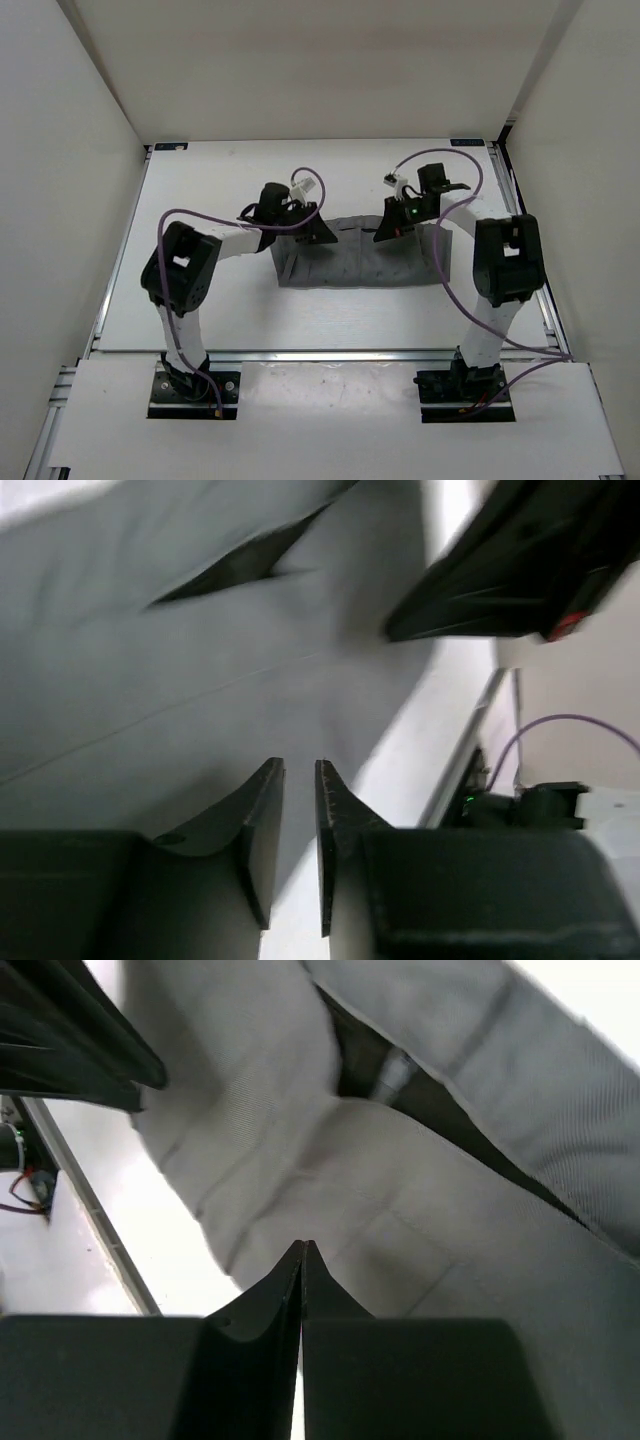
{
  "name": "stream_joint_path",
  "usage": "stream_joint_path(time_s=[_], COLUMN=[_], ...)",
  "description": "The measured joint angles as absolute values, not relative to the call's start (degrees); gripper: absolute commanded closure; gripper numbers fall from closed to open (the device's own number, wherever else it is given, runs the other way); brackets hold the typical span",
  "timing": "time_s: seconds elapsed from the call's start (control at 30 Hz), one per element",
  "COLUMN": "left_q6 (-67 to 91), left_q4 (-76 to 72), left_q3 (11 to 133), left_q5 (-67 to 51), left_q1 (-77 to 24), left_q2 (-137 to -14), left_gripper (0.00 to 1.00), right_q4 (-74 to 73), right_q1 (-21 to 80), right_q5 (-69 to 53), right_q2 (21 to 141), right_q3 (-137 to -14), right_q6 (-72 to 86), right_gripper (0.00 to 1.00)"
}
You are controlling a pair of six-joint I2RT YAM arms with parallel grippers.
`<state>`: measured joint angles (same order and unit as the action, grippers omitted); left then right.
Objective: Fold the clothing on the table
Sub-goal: Fold the skirt
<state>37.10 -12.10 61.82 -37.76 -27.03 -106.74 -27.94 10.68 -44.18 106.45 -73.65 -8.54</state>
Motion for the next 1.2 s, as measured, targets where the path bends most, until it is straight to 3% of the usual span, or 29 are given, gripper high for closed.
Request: stream_joint_path(time_s=[0.23, 0.43, 0.7, 0.73, 0.8, 0.83, 0.87, 0.9, 0.93, 1.13, 1.2], left_q6=[37.5, 38.1, 37.9, 37.8, 36.9, 36.4, 35.8, 35.0, 33.7, 20.2, 15.7], left_q4=[-8.6, -7.5, -6.4, -5.8, -3.8, -3.0, -2.4, -1.8, -1.0, 8.0, 11.1], left_q3=[61.5, 63.5, 63.5, 63.5, 63.5, 63.5, 63.5, 63.6, 64.1, 79.9, 83.6], left_q5=[-37.9, -30.5, -23.2, -22.7, -21.2, -20.4, -19.8, -19.2, -18.4, -14.1, -13.8], left_q1=[-22.5, -16.7, -14.0, -13.9, -14.0, -14.2, -14.5, -14.9, -15.7, -27.7, -32.5], left_q2=[-116.9, -116.6, -114.2, -114.0, -112.9, -112.0, -110.9, -109.5, -107.9, -104.8, -104.8], left_gripper=[0.79, 0.78, 0.79, 0.80, 0.78, 0.75, 0.69, 0.65, 0.57, 0.04, 0.01], right_q4=[-27.8, -28.9, -28.5, -28.5, -28.2, -28.0, -28.1, -27.8, -25.6, -19.1, -17.6], right_q1=[5.9, 2.3, 5.2, 5.5, 5.6, 5.2, 4.3, 3.2, 1.2, -14.7, -17.7], right_q5=[-41.3, -36.3, -27.0, -25.8, -24.1, -24.0, -24.5, -25.5, -28.7, -38.2, -39.8], right_q2=[114.8, 118.6, 117.0, 116.6, 115.7, 114.9, 113.7, 112.3, 109.5, 90.8, 88.6], right_q3=[-73.8, -77.1, -77.9, -77.8, -77.5, -77.0, -76.5, -75.7, -73.3, -56.4, -51.5], right_q6=[-5.8, -1.8, 2.1, 2.8, 3.9, 4.7, 5.7, 7.4, 9.5, 21.8, 24.8], right_gripper=[1.00, 1.00, 0.97, 0.93, 0.76, 0.59, 0.35, 0.23, 0.01, 0.01, 0.01])
